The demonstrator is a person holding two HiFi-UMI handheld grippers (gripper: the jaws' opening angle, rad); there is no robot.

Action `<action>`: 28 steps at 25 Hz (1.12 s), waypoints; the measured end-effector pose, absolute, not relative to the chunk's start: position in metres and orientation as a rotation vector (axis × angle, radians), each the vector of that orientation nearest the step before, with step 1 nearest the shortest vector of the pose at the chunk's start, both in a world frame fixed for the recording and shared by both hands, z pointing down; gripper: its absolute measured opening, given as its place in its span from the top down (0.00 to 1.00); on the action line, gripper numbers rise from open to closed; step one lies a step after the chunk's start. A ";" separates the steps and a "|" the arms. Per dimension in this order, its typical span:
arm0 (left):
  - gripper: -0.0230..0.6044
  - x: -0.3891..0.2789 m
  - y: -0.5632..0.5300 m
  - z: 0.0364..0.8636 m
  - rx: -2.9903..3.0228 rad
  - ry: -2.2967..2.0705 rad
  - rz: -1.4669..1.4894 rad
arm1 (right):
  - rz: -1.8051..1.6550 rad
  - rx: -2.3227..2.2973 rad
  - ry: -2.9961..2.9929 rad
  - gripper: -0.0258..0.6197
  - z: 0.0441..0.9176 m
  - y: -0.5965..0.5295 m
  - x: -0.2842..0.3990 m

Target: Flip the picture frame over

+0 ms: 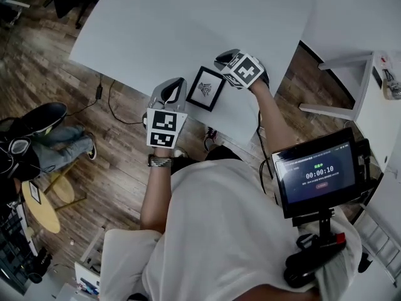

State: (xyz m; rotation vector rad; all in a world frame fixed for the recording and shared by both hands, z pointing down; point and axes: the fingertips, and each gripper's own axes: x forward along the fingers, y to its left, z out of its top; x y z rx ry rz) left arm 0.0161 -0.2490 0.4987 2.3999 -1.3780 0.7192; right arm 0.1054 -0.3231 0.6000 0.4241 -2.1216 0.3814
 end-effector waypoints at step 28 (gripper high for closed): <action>0.96 0.042 -0.276 0.335 2.750 -1.487 0.567 | 0.176 1.127 -2.393 0.96 0.364 -0.305 0.151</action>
